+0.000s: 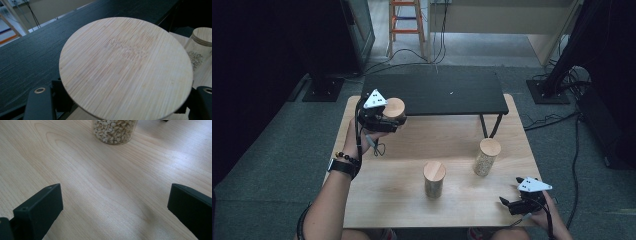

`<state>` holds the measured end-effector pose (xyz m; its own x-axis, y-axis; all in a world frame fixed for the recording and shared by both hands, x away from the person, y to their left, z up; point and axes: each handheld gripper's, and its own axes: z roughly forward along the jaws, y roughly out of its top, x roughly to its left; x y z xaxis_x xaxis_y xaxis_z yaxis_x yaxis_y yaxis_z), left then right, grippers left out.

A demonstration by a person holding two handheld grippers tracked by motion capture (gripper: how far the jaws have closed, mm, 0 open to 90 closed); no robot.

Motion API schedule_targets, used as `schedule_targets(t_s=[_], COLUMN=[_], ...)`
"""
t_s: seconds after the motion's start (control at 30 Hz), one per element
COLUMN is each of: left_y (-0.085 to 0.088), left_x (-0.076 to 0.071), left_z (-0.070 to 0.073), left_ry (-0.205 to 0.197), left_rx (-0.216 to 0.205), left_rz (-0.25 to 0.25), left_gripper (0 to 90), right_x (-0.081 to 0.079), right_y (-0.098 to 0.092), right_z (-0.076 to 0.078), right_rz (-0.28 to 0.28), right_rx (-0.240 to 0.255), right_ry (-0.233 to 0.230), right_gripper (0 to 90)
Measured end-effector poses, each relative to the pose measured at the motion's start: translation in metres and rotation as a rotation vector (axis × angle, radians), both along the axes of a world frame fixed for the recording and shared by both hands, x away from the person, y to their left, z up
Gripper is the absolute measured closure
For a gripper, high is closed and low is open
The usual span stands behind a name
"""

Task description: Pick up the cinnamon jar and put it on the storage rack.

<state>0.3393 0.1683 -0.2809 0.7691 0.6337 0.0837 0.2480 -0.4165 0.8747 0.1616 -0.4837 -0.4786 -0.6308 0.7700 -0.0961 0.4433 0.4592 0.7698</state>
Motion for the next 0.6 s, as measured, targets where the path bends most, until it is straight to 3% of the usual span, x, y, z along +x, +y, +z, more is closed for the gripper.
schedule_targets(t_s=[0.23,0.27,0.6], left_y=[0.000,0.002,-0.002], left_x=[0.001,0.003,0.020], left_z=[0.003,0.003,0.003], left_ry=[-0.009,-0.005,0.009], left_rx=[-0.017,-0.031,-0.026], left_rz=[0.010,0.008,0.026], left_gripper=[26.0,26.0,26.0], right_x=[0.000,0.000,0.000], right_y=[0.000,0.000,0.000], right_z=[0.000,0.000,0.000], right_rz=[0.000,0.000,-0.002], right_rx=[0.000,0.000,0.002], right_ry=[0.001,0.001,0.004], right_gripper=[0.0,0.0,0.0])
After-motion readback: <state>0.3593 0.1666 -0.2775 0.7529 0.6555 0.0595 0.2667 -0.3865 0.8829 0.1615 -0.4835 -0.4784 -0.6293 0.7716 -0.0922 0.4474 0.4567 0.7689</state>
